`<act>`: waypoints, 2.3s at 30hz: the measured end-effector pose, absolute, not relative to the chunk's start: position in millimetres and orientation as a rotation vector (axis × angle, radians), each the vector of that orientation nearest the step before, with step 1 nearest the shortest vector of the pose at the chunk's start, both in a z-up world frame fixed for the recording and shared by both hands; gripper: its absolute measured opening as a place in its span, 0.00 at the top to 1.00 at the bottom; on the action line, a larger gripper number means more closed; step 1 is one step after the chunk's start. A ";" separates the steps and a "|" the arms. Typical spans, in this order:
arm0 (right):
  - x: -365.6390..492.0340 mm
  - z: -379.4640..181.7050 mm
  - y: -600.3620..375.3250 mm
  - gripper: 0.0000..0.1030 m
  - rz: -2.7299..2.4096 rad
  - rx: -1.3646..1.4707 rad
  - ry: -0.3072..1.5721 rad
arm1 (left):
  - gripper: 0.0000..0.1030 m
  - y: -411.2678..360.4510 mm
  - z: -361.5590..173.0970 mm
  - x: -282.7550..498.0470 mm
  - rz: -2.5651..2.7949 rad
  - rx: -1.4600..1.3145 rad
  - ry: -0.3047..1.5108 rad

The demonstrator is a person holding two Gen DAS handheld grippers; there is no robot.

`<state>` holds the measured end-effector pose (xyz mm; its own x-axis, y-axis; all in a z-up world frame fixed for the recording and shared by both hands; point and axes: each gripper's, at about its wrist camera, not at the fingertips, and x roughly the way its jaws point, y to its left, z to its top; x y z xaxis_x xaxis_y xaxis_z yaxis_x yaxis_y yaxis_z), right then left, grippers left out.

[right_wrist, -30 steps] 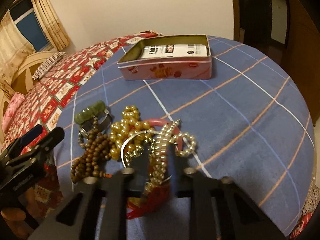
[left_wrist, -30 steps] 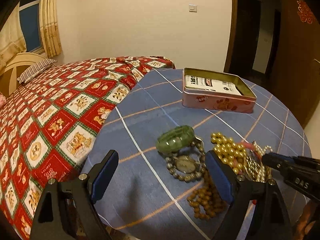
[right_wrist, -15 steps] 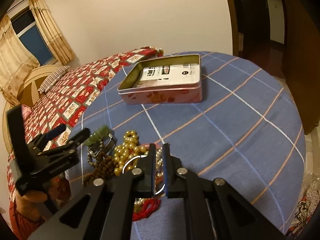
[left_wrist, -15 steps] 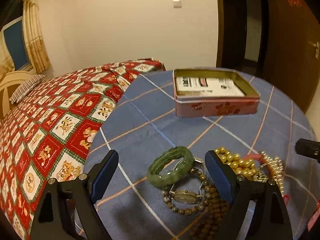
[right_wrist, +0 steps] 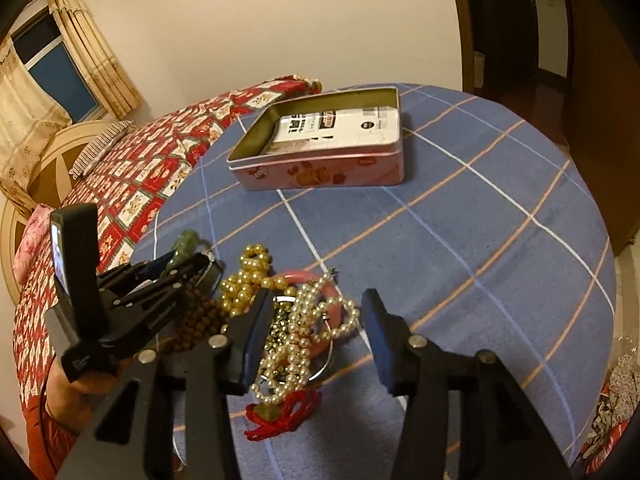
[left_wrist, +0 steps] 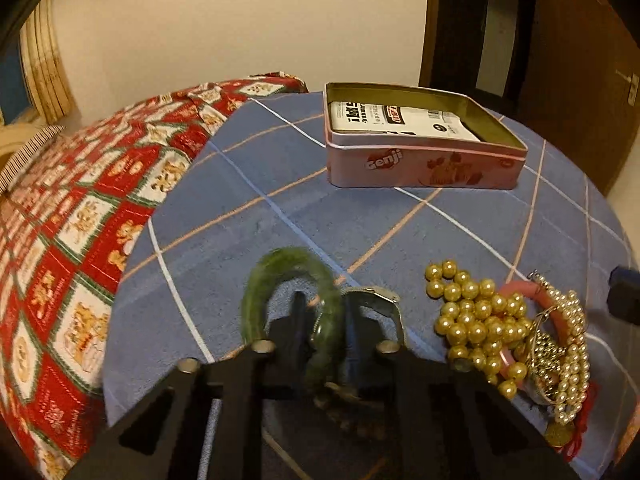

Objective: Organize jewelry
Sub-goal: 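Grasp the green jade bangle with the left tool while the right tool grasps the white pearl necklace, then carry the jade bangle and pearl necklace into the pink tin with both tools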

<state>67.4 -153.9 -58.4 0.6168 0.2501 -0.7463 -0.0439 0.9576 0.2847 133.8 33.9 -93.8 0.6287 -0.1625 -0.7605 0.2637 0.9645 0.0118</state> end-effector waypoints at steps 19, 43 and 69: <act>70.7 -87.7 -136.7 0.51 0.213 0.229 0.985 | 0.92 76.8 -32.3 85.4 -0.301 -0.071 0.667; 67.0 -39.8 -183.0 0.84 0.208 0.387 0.787 | 0.92 57.5 -21.7 83.4 -0.359 -0.094 0.646; 187.4 -26.7 -183.8 0.84 0.130 0.292 0.675 | 0.91 -33.5 -8.7 207.3 -0.454 -0.072 0.616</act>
<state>187.4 -183.8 -26.7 0.7747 0.2120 -0.5957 -0.0237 0.9512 0.3077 207.3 -33.5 -8.7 0.7214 -0.4312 -0.5418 0.3892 0.8997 -0.1978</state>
